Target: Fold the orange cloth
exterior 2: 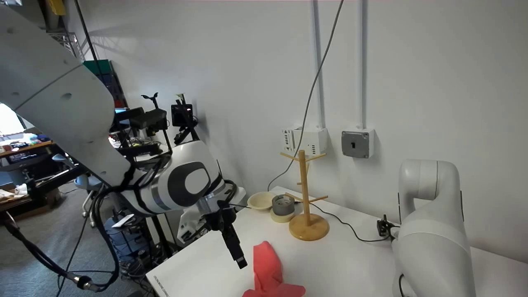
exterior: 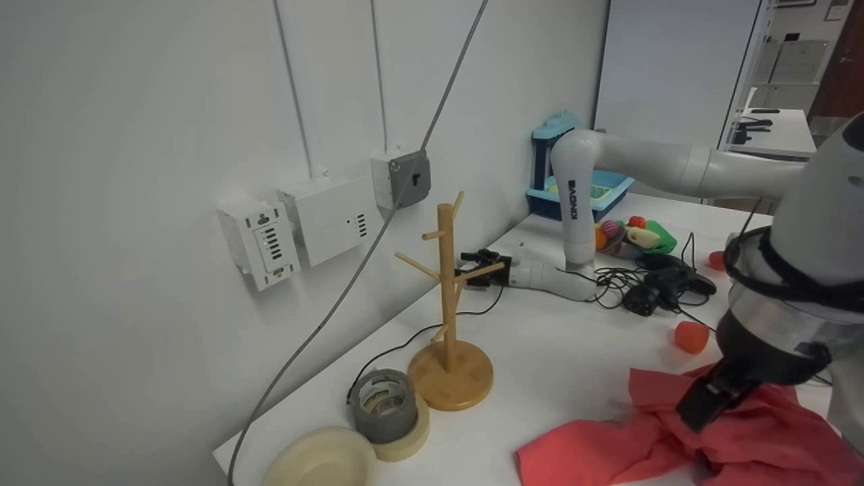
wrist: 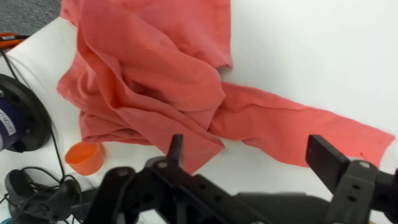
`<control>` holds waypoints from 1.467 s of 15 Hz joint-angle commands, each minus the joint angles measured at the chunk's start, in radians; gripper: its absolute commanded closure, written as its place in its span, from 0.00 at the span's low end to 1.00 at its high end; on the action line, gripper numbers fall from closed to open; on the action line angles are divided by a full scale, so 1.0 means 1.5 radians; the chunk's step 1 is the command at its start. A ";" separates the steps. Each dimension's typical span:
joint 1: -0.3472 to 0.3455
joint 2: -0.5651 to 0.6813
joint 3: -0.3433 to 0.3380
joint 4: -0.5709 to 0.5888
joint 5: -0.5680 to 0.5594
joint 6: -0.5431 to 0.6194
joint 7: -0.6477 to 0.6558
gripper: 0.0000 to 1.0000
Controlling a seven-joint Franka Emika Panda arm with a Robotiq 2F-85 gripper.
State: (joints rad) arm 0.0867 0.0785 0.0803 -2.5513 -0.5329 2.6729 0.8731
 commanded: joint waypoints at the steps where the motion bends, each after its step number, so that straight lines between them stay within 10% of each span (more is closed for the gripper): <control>1: 0.021 0.084 -0.002 0.072 0.049 0.042 -0.040 0.00; 22: 0.140 0.426 -0.042 0.405 0.287 0.043 -0.245 0.00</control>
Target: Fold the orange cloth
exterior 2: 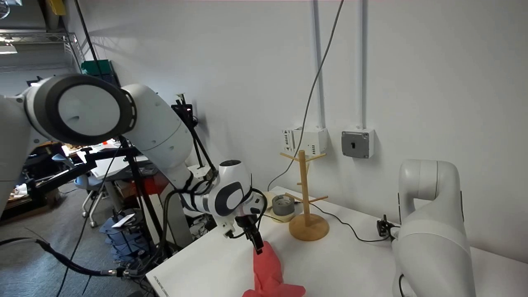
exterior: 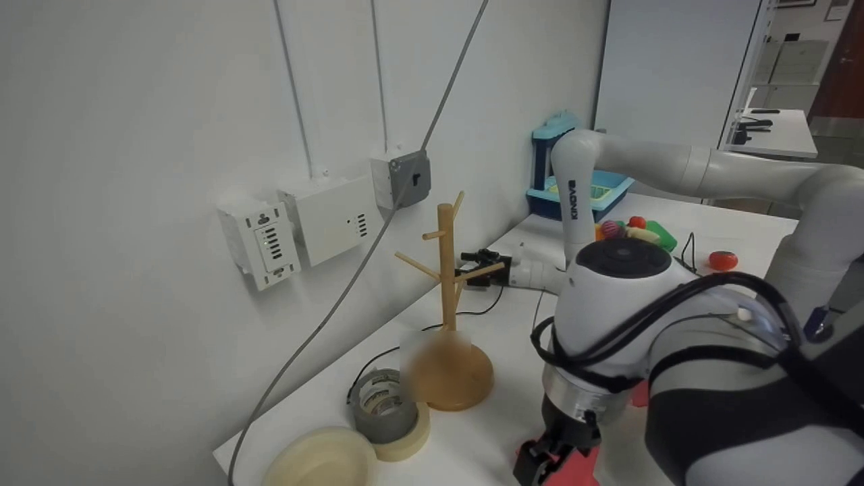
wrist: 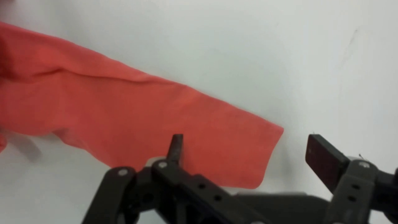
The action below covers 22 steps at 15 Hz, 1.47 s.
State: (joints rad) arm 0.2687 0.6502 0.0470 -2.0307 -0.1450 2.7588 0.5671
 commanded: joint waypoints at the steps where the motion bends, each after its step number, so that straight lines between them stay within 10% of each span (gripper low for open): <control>1: 0.021 0.058 -0.024 0.073 0.029 -0.017 -0.048 0.00; 6: 0.028 0.105 -0.042 0.137 0.032 -0.026 -0.070 0.04; 17: 0.031 0.116 -0.056 0.159 0.048 -0.032 -0.066 0.95; 22: 0.041 0.058 -0.080 0.095 0.039 -0.034 -0.057 0.98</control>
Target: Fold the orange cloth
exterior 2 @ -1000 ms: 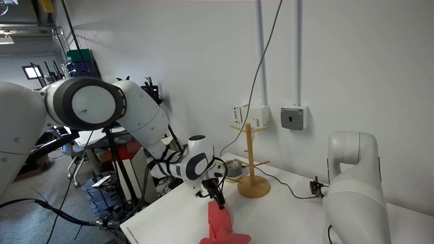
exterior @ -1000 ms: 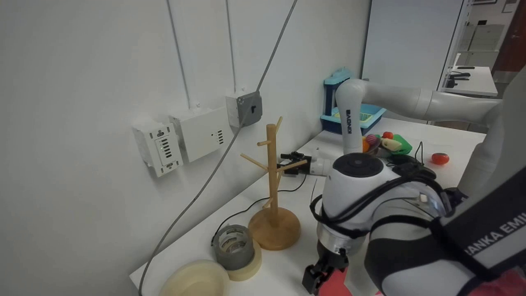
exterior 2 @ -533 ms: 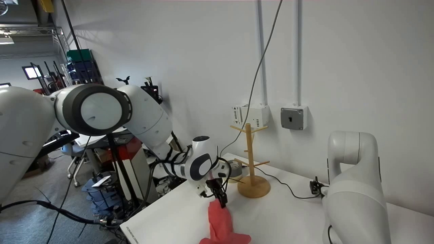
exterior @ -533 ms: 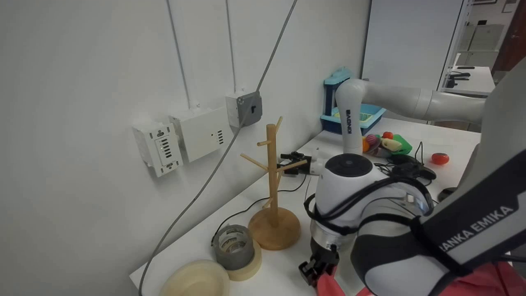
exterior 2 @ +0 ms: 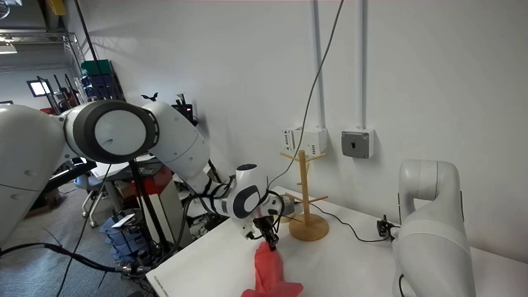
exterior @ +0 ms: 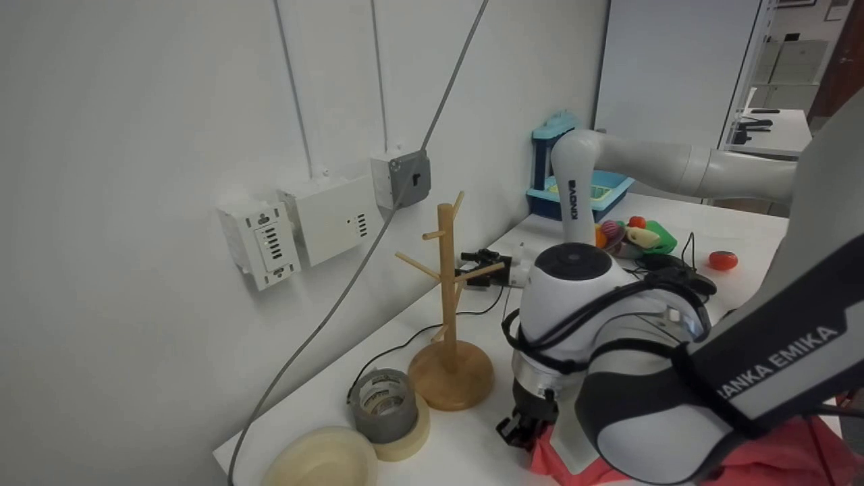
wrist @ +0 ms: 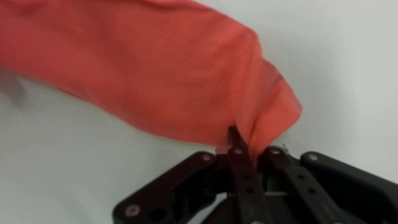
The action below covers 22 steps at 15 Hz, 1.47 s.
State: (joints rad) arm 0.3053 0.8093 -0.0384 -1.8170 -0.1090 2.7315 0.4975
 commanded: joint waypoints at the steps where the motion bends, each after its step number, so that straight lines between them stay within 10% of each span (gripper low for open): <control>1: 0.012 -0.068 -0.023 -0.070 0.019 -0.020 -0.013 0.98; 16: -0.001 -0.405 -0.146 -0.406 -0.129 -0.068 0.118 0.98; 22: -0.064 -0.549 -0.123 -0.541 -0.229 -0.093 0.234 0.98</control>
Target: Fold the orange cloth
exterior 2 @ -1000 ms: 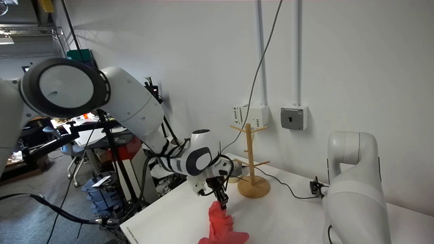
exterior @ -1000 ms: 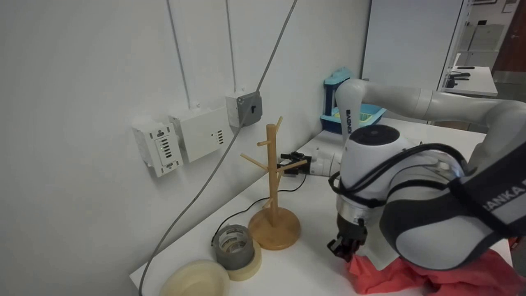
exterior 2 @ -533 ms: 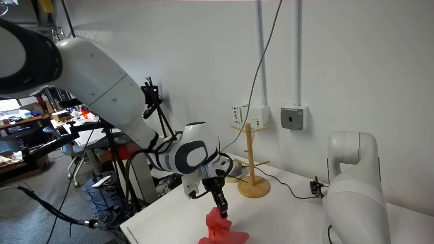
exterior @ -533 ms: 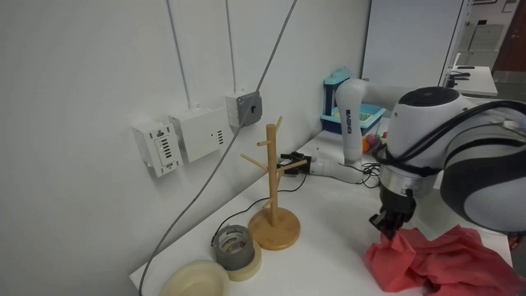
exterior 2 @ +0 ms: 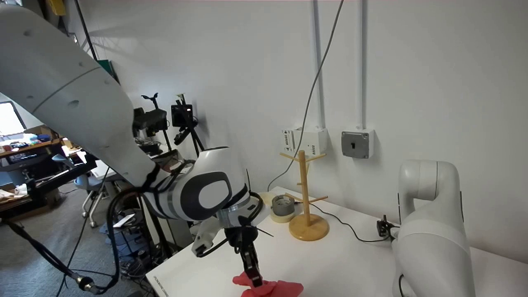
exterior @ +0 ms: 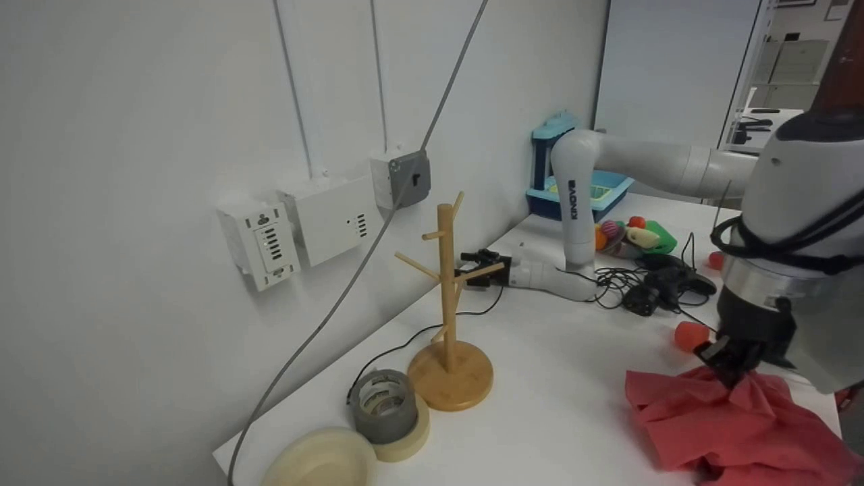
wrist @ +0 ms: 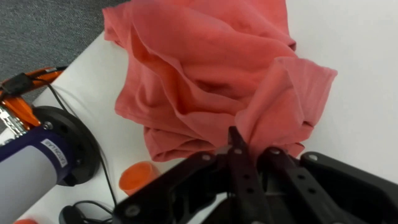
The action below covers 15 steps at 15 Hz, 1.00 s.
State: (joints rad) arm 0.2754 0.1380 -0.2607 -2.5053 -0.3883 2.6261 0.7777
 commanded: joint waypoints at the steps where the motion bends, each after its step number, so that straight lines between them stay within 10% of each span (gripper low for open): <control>1: -0.061 -0.127 0.036 -0.106 -0.049 -0.027 0.059 0.98; 4: -0.115 -0.186 0.075 -0.158 -0.061 -0.034 0.085 0.98; 5: -0.132 -0.201 0.089 -0.170 -0.055 -0.036 0.085 0.67; 15: -0.207 -0.221 0.166 -0.159 0.007 -0.008 0.021 0.01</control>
State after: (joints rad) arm -0.0047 -0.1721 -0.0388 -2.7434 -0.4212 2.5955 0.8688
